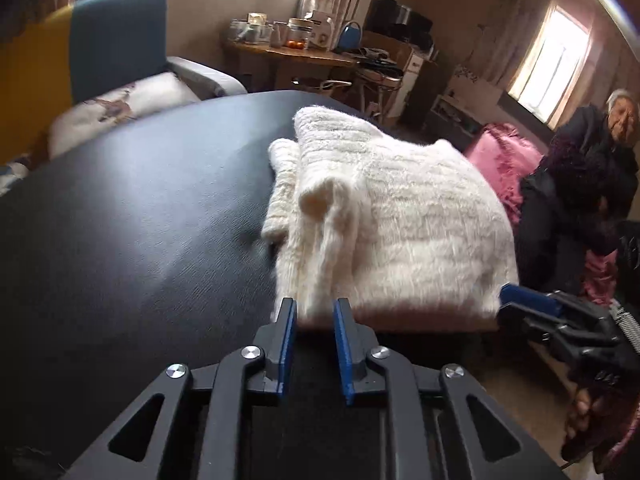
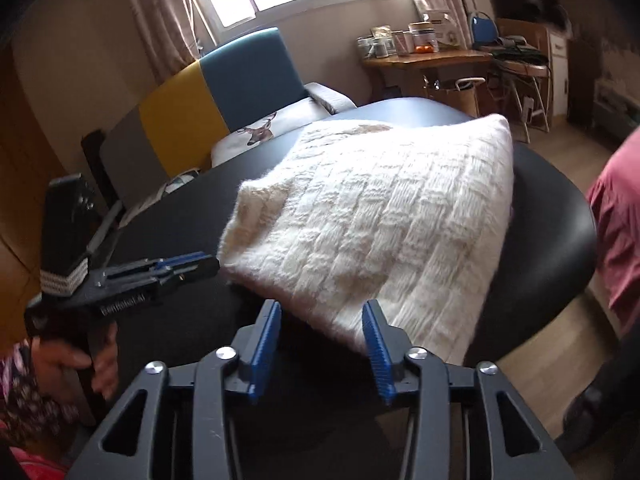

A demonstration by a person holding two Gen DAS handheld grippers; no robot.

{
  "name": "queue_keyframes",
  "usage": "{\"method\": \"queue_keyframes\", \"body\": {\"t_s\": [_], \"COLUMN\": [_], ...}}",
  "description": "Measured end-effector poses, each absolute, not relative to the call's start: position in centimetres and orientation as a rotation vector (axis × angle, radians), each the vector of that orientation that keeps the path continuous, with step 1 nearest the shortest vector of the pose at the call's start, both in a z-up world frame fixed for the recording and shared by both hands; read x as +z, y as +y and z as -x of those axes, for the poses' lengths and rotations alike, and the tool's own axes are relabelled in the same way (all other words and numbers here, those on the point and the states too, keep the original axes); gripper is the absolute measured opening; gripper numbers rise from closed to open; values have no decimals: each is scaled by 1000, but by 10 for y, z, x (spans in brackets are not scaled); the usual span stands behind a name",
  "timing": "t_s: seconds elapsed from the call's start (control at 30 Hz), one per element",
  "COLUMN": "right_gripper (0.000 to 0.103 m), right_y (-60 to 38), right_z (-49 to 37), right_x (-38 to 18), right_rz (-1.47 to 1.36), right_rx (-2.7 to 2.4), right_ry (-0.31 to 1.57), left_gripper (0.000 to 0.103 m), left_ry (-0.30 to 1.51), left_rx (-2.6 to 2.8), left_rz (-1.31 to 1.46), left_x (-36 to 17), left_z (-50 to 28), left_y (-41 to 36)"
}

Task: Fold clothes

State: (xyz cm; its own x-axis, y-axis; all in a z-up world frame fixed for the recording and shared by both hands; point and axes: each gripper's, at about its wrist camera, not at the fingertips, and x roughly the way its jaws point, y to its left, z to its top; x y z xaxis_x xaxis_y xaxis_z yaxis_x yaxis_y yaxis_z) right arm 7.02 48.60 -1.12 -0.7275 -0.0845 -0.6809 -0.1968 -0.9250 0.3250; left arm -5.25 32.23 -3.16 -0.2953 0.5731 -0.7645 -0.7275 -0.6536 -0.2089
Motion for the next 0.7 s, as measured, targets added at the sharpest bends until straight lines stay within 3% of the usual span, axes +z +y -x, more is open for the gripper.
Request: {"method": "queue_keyframes", "body": {"t_s": [0.17,0.23,0.33,0.47,0.7], "right_gripper": [54,78,101,103,103], "right_y": [468,464,450,438,438], "right_z": [-82,-91,-96,-95,-107], "right_x": [-8,-5,3,16,18], "right_rz": [1190,1189,1170,1143,1039], "right_rx": [2672,2635,2627,2571,2421], "right_ry": [585,598,568,468,597], "left_gripper": [19,19,19,19,20], "left_ry": [253,249,274,297,354], "left_rx": [2080,2100,2140,2177,2272], "left_rz": [1155,1182,1202,1163,1118], "left_x": [-26,-25,-20,-8,11], "left_z": [34,27,20,11,-2], "left_y": [309,305,299,289,275]}}
